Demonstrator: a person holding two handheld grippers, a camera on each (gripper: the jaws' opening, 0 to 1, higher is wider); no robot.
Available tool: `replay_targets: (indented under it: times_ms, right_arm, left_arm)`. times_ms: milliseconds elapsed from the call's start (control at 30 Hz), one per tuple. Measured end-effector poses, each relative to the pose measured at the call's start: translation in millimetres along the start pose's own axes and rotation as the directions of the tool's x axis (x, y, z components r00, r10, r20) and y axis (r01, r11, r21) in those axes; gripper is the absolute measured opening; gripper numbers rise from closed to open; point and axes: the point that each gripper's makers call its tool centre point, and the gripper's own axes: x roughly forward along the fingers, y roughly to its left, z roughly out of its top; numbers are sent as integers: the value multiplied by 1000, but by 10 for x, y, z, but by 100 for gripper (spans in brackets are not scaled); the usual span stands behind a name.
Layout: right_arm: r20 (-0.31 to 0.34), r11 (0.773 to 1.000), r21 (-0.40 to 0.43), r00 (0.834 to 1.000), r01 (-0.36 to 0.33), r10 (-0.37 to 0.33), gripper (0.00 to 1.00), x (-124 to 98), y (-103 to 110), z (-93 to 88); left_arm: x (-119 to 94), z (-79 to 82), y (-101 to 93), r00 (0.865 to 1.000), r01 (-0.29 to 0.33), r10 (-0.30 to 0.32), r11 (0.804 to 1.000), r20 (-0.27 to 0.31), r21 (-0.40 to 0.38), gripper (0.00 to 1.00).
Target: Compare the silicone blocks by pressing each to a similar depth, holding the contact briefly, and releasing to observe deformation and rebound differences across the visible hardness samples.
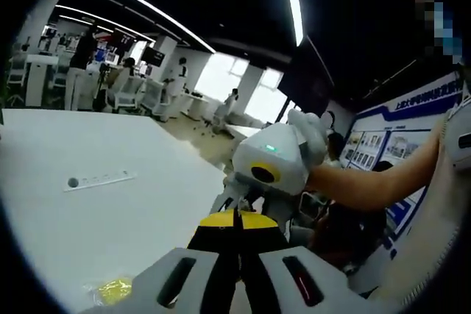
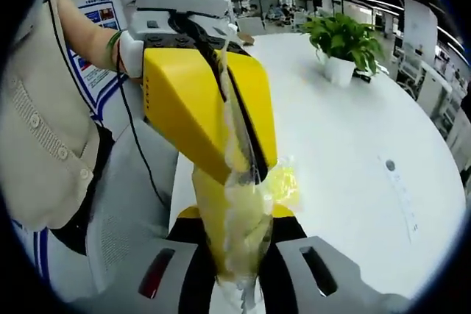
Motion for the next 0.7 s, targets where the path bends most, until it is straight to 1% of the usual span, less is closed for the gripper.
replay_targets:
  times_ms: [700]
  right_arm:
    - [-13,1000,-5,1000,7,-7,13,-3,12,-18]
  left_arm:
    - [-5,-10,-6,1000,-1,1,1000,-5,6,0]
